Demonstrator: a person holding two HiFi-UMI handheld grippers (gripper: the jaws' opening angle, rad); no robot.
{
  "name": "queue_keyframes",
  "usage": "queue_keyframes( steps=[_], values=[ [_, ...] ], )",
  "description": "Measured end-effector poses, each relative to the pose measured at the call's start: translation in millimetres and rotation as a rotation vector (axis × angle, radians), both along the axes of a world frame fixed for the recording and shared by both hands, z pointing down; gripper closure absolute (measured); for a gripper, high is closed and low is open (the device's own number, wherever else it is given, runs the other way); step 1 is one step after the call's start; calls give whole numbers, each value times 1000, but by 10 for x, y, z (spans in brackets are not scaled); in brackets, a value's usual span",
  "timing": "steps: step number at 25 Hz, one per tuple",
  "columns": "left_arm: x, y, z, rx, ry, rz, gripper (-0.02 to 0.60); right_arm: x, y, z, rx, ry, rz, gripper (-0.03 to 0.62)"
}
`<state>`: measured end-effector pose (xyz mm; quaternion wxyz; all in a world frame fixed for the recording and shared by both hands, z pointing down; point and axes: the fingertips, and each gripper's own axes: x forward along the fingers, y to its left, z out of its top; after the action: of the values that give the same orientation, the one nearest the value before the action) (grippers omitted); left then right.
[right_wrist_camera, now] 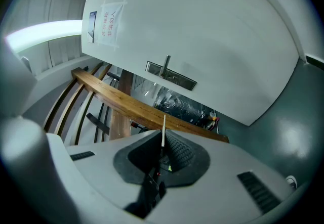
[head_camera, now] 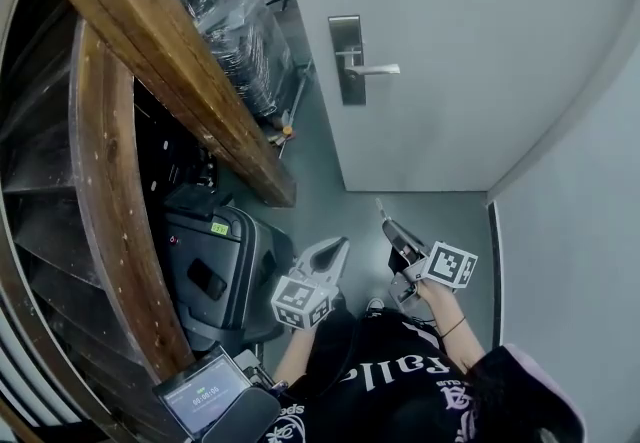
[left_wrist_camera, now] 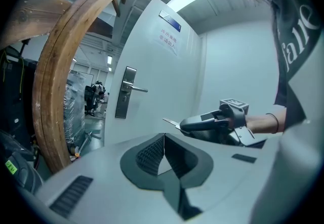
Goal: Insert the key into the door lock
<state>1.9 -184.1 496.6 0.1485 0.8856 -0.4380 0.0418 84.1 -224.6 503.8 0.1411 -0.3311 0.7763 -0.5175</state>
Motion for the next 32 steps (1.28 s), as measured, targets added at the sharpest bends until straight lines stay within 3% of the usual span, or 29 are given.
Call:
queue_keyframes(
  steps=[7, 15, 25, 32],
  values=[
    [-195, -629, -1, 12, -4, 30, 577, -154, -703, -31, 24, -19, 38, 557],
    [-466, -1288, 55, 16, -32, 94, 575, -379, -1754, 77, 6, -140, 152, 557],
    [-665, -1742, 109, 24, -8, 135, 577, -628, -2738, -26, 57, -169, 188, 557],
    [-715, -1851, 155, 20, 1, 133, 577, -665, -3126, -117, 60, -221, 216, 557]
  ],
)
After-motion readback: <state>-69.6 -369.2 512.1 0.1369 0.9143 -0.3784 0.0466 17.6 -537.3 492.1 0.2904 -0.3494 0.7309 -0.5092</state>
